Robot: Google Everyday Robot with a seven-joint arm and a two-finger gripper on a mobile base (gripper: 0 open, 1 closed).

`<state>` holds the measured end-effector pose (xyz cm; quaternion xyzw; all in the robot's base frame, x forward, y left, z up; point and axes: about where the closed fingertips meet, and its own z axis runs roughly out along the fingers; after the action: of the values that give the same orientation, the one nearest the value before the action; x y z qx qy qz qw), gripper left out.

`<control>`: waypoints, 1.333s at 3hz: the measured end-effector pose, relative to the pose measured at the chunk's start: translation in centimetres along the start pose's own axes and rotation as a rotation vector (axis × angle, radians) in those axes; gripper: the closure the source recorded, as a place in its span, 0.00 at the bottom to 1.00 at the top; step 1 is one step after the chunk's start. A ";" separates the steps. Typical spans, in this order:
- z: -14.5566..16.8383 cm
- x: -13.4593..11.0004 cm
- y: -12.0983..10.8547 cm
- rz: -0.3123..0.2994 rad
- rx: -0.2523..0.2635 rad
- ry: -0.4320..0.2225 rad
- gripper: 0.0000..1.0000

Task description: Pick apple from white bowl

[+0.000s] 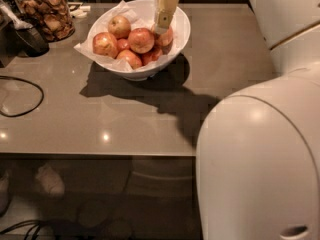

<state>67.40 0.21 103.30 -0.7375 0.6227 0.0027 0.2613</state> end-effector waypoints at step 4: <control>2.7 -1.4 -2.1 -0.040 -0.006 0.012 0.19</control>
Offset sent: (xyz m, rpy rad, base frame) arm 0.0096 0.0069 -0.0026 -0.0659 0.0655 0.0405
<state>69.89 2.71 102.26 -0.7506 0.6095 -0.0051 0.2552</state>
